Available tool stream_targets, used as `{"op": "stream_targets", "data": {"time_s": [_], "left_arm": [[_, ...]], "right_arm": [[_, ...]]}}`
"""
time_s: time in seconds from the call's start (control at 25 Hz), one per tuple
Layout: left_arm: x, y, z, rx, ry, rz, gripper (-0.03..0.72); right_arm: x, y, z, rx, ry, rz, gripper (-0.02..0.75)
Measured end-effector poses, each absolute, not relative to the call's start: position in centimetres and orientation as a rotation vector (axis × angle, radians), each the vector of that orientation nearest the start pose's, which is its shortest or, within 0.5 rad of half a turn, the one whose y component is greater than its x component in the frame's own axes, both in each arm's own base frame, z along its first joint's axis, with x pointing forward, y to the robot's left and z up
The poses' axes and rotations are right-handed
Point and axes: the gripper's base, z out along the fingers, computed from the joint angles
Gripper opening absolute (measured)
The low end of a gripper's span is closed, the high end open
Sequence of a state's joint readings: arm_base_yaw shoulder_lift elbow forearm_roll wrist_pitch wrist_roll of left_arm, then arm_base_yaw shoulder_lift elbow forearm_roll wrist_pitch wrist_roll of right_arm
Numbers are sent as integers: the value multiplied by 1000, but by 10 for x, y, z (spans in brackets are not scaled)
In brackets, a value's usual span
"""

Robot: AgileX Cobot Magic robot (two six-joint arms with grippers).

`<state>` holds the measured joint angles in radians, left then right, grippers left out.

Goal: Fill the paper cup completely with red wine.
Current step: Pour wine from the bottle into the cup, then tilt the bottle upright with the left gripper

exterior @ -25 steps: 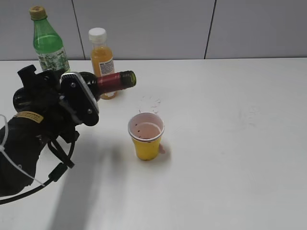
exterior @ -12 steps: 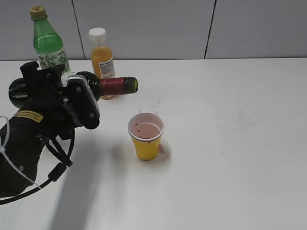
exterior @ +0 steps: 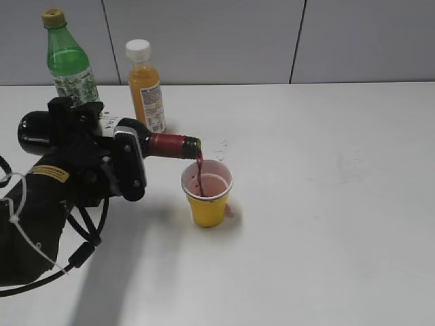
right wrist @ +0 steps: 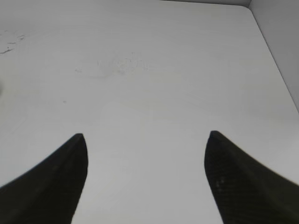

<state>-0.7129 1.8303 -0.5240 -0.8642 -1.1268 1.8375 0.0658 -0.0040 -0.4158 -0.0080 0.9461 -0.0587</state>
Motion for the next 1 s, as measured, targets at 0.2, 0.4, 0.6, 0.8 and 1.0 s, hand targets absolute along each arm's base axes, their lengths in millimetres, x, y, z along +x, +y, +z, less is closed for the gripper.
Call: {"op": "stream_targets", "data": {"time_s": [0.2, 0.4, 0.6, 0.8, 1.0], "left_arm": [[253, -137, 139, 1340, 1393, 1157, 554], [253, -137, 139, 1367, 1374, 1177, 554], [253, -137, 139, 1394, 1355, 1198, 554], [253, -137, 139, 1403, 1350, 1205, 554], [253, -137, 139, 1402, 1353, 1208, 554]], "right_arm": [[8, 0, 263, -126, 2006, -5, 589], [8, 0, 263, -126, 2006, -5, 589], [8, 0, 263, -126, 2006, -5, 589], [8, 0, 263, -126, 2006, -5, 589], [8, 0, 263, -126, 2006, -5, 589]]}}
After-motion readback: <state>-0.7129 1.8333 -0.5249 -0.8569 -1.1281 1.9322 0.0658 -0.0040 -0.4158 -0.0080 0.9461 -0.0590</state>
